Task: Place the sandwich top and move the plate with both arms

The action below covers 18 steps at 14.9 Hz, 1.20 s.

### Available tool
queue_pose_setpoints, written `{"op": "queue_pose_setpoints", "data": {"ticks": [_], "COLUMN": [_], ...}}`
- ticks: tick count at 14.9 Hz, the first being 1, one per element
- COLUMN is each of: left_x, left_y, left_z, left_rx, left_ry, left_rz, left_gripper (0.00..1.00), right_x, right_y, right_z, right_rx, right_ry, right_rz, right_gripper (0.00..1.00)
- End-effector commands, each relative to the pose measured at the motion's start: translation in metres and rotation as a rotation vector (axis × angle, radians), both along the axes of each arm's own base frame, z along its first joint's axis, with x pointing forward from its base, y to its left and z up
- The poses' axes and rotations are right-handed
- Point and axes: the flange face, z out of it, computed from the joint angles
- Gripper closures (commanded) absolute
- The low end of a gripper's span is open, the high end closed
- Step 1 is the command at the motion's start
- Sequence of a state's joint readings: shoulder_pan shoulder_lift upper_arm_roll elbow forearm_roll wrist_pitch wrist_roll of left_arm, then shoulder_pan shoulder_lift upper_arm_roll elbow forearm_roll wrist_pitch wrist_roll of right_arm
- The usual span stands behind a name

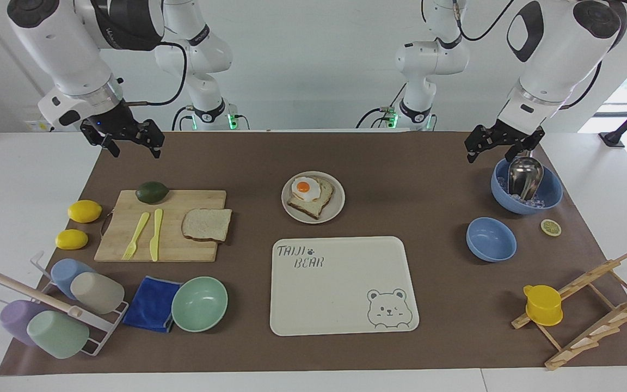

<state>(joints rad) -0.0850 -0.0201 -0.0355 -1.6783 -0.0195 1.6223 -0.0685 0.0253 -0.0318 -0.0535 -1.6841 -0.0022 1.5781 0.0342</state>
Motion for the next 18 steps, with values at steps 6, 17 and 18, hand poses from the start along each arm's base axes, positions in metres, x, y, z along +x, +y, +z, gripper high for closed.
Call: {"op": "queue_pose_setpoints", "data": {"ticks": [6,17,18], "left_x": [-0.005,-0.005,-0.005], "left_y": [0.004,0.004,0.004], "left_z": [0.004,0.004,0.004], "left_rx": [-0.01,-0.01,-0.01], "left_ry": [0.005,0.005,0.005], "left_rz": [-0.001,-0.001,-0.001], "left_gripper": [0.0,0.0,0.0], "right_x": [-0.004,0.015,0.024], "right_y": [0.017,0.183,0.186], "right_z": [0.007,-0.113,-0.134], "right_rx": [0.021,-0.244,-0.273], "right_ry": [-0.015,-0.074,-0.076], "right_rz": [0.036,0.162,0.15], "right_gripper": [0.0,0.0,0.0]}}
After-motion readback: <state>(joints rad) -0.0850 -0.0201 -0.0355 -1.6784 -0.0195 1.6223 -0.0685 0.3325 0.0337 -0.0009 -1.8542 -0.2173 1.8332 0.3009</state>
